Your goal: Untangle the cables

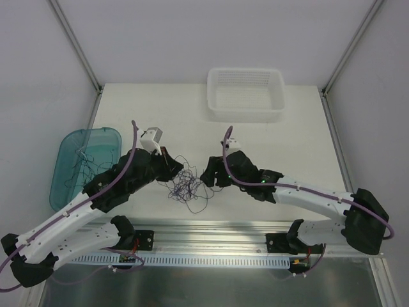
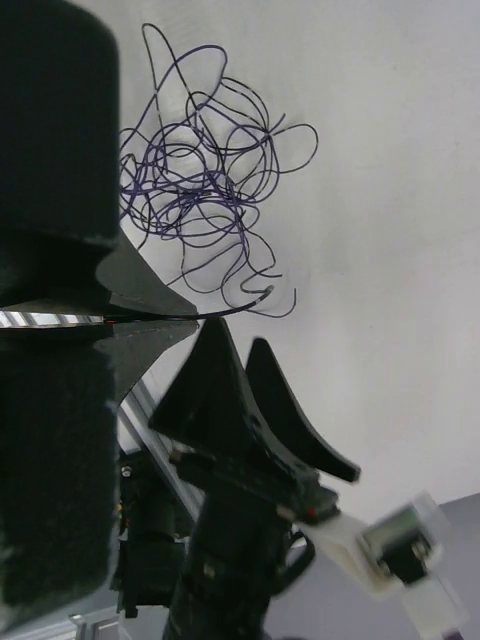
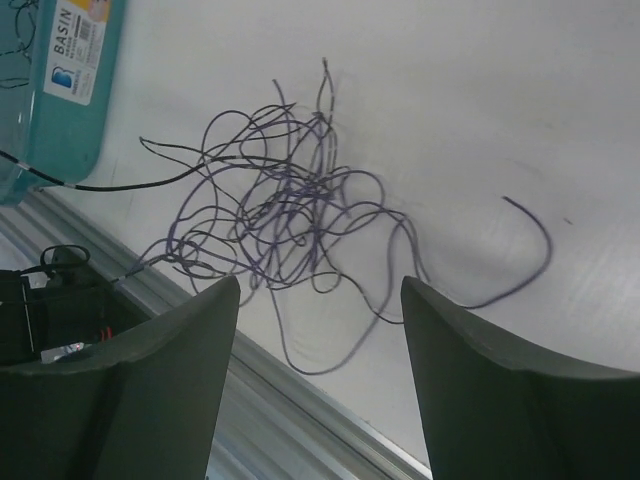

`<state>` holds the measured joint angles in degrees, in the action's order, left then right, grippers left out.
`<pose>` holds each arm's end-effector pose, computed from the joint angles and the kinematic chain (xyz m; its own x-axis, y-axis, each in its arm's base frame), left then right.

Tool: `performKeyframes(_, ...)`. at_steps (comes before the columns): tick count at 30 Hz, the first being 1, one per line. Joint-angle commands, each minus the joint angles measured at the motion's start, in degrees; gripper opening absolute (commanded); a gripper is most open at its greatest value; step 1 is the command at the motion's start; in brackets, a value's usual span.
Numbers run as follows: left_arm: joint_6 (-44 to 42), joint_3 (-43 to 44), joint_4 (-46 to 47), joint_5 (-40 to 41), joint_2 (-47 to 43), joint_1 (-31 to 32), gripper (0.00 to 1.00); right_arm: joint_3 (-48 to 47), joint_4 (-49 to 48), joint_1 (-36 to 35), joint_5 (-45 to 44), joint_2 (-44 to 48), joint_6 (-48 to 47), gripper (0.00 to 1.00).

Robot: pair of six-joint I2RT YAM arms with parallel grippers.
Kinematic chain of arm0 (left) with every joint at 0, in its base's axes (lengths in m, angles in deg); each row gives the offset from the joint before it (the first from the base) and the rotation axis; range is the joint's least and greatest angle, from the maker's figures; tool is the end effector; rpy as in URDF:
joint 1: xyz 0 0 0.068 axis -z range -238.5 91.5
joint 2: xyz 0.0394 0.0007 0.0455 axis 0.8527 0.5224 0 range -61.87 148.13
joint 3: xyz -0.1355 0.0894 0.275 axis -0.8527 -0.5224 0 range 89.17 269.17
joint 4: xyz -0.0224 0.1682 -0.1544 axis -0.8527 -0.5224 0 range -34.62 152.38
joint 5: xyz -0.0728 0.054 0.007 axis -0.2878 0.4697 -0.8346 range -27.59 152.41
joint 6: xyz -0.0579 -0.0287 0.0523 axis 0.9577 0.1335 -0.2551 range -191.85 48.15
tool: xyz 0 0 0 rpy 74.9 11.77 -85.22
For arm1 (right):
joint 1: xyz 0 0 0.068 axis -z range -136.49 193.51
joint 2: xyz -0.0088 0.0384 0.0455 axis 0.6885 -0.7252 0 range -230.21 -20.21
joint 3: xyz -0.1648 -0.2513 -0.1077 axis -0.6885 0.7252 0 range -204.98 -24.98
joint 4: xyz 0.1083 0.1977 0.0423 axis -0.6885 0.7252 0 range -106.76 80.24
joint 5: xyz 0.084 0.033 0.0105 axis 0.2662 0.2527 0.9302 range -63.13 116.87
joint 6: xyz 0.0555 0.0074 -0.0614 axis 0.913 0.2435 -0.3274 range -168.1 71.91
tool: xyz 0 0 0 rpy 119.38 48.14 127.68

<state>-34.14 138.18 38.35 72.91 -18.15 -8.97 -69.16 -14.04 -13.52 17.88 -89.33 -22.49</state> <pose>0.0986 -0.0952 0.3614 -0.5541 -0.2772 -0.7850 0.3758 0.7581 -0.5330 0.1477 0.2069 0.3028 -0.5534 -0.0688 -0.8301 -0.5702 0.7578 0.3173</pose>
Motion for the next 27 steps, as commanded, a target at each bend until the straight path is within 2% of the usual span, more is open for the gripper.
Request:
performKeyframes(1,2.9,2.2,3.1,0.2,-1.6,0.4,0.00,0.1,-14.6,-3.9,1.2,-4.3,3.1,0.69)
performKeyframes(8,4.3,3.9,3.4,-0.7,-0.2,0.8,0.00,-0.6,-22.1,-7.2,-0.6,-14.9,8.6,0.71)
performKeyframes(11,4.8,3.8,3.6,-1.2,0.2,1.3,0.00,-3.0,-18.4,-7.8,-2.5,-19.0,9.9,0.71)
performKeyframes(16,5.1,3.2,4.3,-0.9,0.4,1.9,0.00,-4.0,-19.5,-8.0,-1.8,-26.0,10.6,0.67)
performKeyframes(18,5.1,3.2,4.3,-0.5,0.0,1.9,0.00,-4.1,-20.7,-8.0,-1.4,-27.5,10.9,0.60)
performKeyframes(21,4.0,3.5,4.3,1.0,-1.4,1.9,0.00,-3.4,-19.1,-7.8,-3.5,-27.7,11.4,0.40)
performKeyframes(22,3.0,3.7,4.2,1.6,-1.9,1.9,0.00,-3.1,-17.0,-7.3,-4.2,-26.7,11.6,0.25)
performKeyframes(24,1.8,4.0,3.6,3.8,-3.7,1.9,0.00,-2.0,-13.6,-6.4,-7.2,-24.9,12.0,0.13)
performKeyframes(25,0.4,4.8,3.2,4.8,-4.3,1.8,0.00,-1.6,-11.5,-5.0,-8.2,-23.9,12.5,0.03)
performKeyframes(27,-1.1,7.3,-0.5,8.8,-5.4,1.7,0.00,0.6,-5.4,-3.1,-11.6,-19.6,12.9,0.01)
